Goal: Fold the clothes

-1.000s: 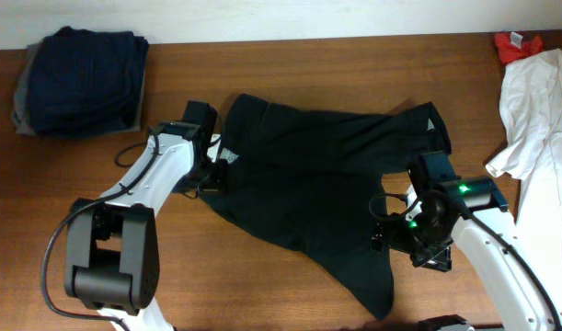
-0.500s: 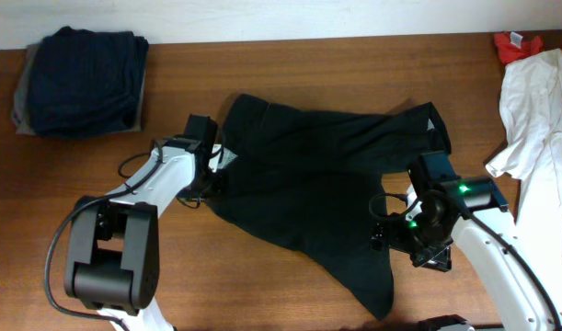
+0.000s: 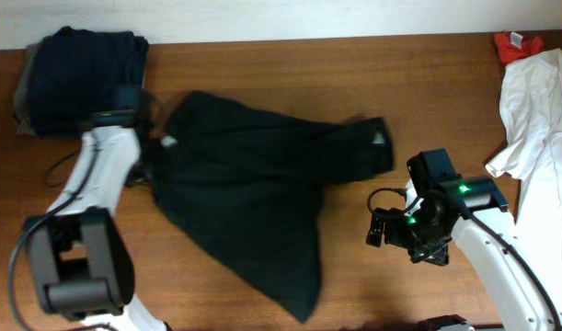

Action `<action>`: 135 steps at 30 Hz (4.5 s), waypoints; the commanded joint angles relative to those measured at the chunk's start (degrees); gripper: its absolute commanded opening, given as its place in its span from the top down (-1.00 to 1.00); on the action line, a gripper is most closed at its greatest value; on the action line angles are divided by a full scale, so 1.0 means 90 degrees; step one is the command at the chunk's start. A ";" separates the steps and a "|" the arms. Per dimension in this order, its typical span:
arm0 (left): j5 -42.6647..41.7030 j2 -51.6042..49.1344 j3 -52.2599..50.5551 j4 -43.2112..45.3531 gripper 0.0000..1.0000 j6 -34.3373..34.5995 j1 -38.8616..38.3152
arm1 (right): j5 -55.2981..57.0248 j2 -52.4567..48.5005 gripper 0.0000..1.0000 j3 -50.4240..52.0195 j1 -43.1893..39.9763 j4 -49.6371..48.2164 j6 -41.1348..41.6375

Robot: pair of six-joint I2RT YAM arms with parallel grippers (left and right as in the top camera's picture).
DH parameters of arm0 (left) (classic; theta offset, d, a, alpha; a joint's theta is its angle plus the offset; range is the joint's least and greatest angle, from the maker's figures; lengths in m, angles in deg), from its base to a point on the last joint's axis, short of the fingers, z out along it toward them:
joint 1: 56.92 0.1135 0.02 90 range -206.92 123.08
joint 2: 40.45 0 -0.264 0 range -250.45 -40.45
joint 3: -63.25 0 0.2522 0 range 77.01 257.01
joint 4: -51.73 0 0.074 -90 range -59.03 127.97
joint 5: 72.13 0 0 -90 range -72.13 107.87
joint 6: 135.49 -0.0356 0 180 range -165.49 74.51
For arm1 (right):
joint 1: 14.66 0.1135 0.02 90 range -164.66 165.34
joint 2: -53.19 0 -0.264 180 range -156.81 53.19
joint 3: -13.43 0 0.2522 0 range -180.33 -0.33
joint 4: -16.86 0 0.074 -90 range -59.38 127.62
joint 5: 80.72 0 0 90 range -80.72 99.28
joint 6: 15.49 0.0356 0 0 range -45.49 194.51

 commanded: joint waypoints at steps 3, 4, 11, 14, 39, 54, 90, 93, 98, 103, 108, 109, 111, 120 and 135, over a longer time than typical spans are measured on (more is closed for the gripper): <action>-0.0211 0.0223 0.0068 -0.0228 0.98 0.0449 0.0561 | -0.0852 -0.0136 -0.97 0.0338 0.0364 -0.0729 -0.0063; -0.0211 0.0223 0.0068 -0.0243 0.99 0.0449 0.0559 | -0.1122 -0.0180 -0.97 0.0491 0.0544 -0.1039 -0.0061; -0.0211 0.0223 0.0068 -0.0306 0.96 0.0449 0.0546 | -0.1707 -0.0814 -0.98 0.1433 0.1904 -0.3364 0.0804; -0.0211 0.0223 0.0068 -0.0350 0.95 0.0449 0.0546 | -0.1571 -0.1328 -0.75 0.1433 0.2331 -0.4211 0.0889; -0.0214 0.0223 0.0068 -0.0396 0.87 0.0447 0.0546 | 0.1438 -0.2645 -0.33 0.1294 0.4031 -0.5003 0.2115; -0.0214 0.0223 0.0068 -0.0440 0.85 0.0447 0.0546 | 0.2191 -0.3356 0.92 0.0457 0.4503 -0.4146 0.2375; -0.0595 0.0240 0.0068 -0.1010 -0.37 0.0260 0.0546 | 0.1508 -0.0595 -0.97 -0.0107 0.5042 -0.1319 0.3954; -0.0573 0.0240 0.0068 -0.1042 -0.47 0.0257 0.0546 | 0.1800 -0.1132 -0.97 0.0136 0.5690 -0.1290 0.5360; -0.0573 0.0240 0.0068 -0.1078 -0.50 0.0257 0.0549 | 0.1552 -0.2278 -0.98 0.0206 0.6137 -0.1542 0.5848; -0.0573 0.0240 0.0068 -0.1078 -0.57 0.0257 0.0546 | 0.1246 -0.2851 -0.97 0.0206 0.6137 -0.1994 0.5843; -0.0571 0.0240 0.0068 -0.1076 -0.58 0.0257 0.0549 | 0.1387 -0.2871 -0.98 0.0563 0.6142 -0.2832 0.5627; -0.0568 0.0240 0.0068 -0.1076 -0.58 0.0257 0.0549 | 0.1394 -0.2871 -1.00 0.0680 0.6142 -0.3024 0.5591; -0.0568 0.0240 0.0068 -0.1076 -0.58 0.0257 0.0549 | 0.1382 -0.2871 -0.83 0.0884 0.6135 -0.3347 0.5442; -0.0546 0.0240 0.0068 -0.1078 -0.60 0.0255 0.0546 | 0.1729 -0.2669 0.92 0.0872 0.5467 -0.1943 0.5440; -0.2504 0.0240 0.0068 -0.1846 -0.59 -0.1107 0.0267 | 0.1943 -0.0134 0.72 0.0811 0.1955 -0.0998 0.2931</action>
